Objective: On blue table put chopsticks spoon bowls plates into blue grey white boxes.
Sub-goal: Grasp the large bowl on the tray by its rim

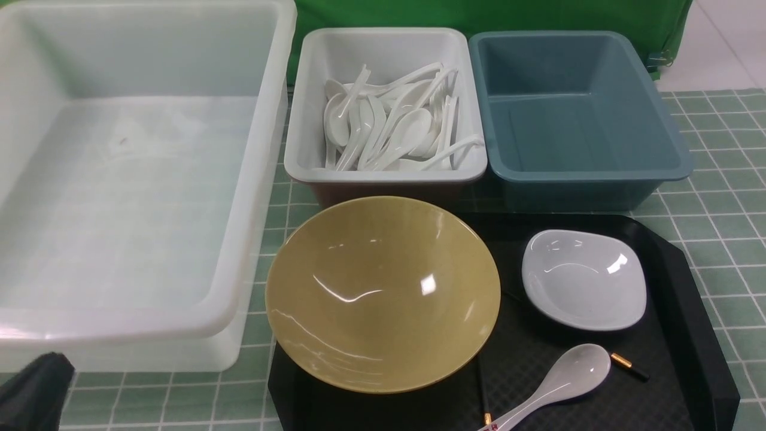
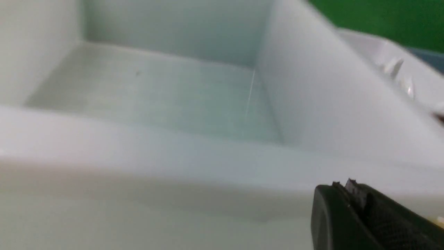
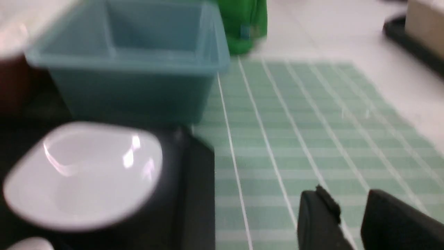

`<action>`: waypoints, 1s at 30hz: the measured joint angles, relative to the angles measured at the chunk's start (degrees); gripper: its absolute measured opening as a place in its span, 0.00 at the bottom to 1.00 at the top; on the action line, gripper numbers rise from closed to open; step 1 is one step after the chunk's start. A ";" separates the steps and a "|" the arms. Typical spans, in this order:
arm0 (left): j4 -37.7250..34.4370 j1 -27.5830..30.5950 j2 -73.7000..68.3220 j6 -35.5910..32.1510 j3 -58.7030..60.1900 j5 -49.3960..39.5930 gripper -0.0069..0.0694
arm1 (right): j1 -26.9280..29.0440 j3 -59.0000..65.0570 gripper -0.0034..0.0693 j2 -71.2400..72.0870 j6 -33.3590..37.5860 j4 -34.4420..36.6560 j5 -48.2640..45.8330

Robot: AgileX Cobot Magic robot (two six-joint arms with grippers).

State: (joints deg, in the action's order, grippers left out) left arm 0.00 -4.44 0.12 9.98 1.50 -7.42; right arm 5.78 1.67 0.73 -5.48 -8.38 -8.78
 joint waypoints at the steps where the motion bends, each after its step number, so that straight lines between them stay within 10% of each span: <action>1: 0.00 0.00 0.00 -0.07 0.00 1.35 0.08 | 0.00 0.00 0.37 0.00 0.00 0.00 0.67; 12: 0.62 0.00 0.00 -0.30 0.00 39.82 0.08 | 0.00 0.00 0.37 0.00 -0.53 0.11 49.69; 18: 0.00 0.00 0.00 1.44 -0.08 55.24 0.08 | 0.00 0.00 0.37 0.00 -11.42 0.57 56.02; 30: 2.33 0.00 -12.64 1.89 -33.96 16.31 0.08 | 0.06 -28.36 0.10 -6.88 -1.99 0.89 17.75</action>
State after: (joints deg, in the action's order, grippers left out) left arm 2.33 -4.44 -12.52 11.88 -32.47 8.89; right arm 5.84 -26.69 -6.15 -7.46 -7.49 8.96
